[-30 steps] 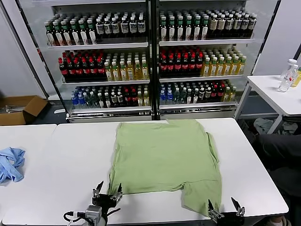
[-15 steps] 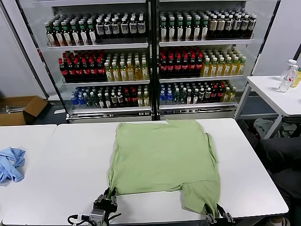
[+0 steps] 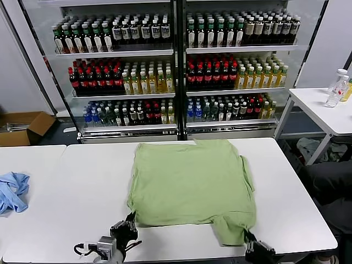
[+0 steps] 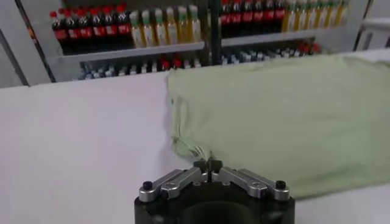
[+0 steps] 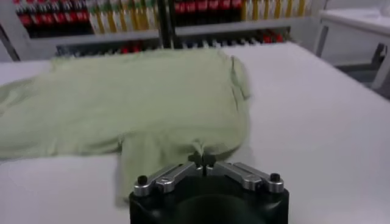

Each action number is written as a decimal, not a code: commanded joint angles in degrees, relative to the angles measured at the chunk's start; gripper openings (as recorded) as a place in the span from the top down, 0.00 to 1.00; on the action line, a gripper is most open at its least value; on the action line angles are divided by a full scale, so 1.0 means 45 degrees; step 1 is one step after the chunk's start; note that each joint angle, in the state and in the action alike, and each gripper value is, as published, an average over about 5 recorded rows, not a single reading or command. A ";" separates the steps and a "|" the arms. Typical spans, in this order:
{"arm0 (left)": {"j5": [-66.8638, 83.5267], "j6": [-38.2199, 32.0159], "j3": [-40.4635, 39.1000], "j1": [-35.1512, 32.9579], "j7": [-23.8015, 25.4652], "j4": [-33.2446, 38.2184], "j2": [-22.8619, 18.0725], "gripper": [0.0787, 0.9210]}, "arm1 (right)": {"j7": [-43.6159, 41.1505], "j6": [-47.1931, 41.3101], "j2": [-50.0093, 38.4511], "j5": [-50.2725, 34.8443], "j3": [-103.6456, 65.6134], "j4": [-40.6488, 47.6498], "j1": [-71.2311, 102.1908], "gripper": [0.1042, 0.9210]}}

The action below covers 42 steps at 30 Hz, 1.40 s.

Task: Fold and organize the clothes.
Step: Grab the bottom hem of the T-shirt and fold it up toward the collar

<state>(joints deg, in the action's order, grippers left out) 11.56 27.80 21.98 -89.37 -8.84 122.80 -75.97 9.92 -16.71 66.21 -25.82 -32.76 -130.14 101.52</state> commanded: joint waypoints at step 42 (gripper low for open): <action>0.0180 -0.1159 -0.0319 0.3350 -0.1118 -0.3204 -0.0265 0.68 | -0.0340 -0.0120 -0.1407 0.1034 0.1659 0.4708 -0.6028 0.49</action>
<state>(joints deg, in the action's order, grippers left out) 14.49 23.12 18.50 -67.41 -11.83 102.76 -76.96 8.19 -17.16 59.69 -21.57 -21.86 -106.56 70.24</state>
